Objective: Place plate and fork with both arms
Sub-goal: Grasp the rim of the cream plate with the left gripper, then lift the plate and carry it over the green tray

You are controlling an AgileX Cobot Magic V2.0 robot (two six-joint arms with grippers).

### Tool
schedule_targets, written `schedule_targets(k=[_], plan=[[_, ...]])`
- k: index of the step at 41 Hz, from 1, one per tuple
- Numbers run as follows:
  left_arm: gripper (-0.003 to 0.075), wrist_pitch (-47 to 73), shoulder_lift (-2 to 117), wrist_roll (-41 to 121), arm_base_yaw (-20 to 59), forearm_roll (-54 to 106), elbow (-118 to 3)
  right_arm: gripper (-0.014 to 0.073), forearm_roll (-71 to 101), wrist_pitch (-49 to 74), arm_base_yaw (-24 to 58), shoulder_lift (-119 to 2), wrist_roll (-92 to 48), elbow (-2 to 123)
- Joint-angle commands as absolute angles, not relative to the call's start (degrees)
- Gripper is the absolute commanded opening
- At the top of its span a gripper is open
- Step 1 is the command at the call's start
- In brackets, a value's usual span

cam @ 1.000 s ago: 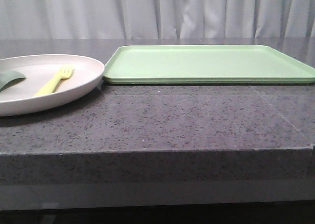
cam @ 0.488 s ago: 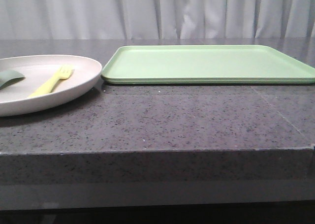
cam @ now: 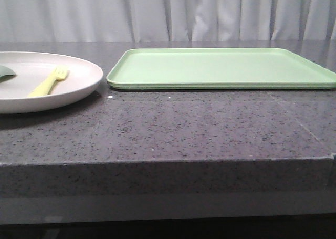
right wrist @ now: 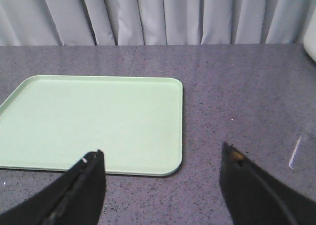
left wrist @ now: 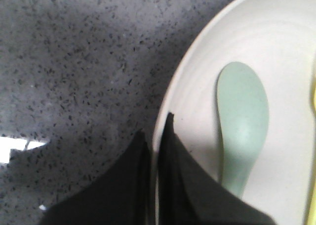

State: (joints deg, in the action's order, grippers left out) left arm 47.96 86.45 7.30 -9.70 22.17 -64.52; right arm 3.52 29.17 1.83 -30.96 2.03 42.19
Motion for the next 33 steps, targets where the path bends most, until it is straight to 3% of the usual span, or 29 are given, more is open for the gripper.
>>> schedule_targets(k=[1,18,33], plan=[[-0.0018,48.33,84.15,13.98,-12.22,32.05,-67.34,0.052,3.58,25.15,1.45,-31.41,1.6,44.18],[-0.0018,49.63,84.55,13.82,-8.95,38.35,-77.98,0.052,3.58,25.15,1.45,-31.41,1.6,44.18],[-0.0018,48.28,92.48,6.86,3.62,38.13,-88.39,0.052,3.58,25.15,1.45,-31.41,1.6,44.18]])
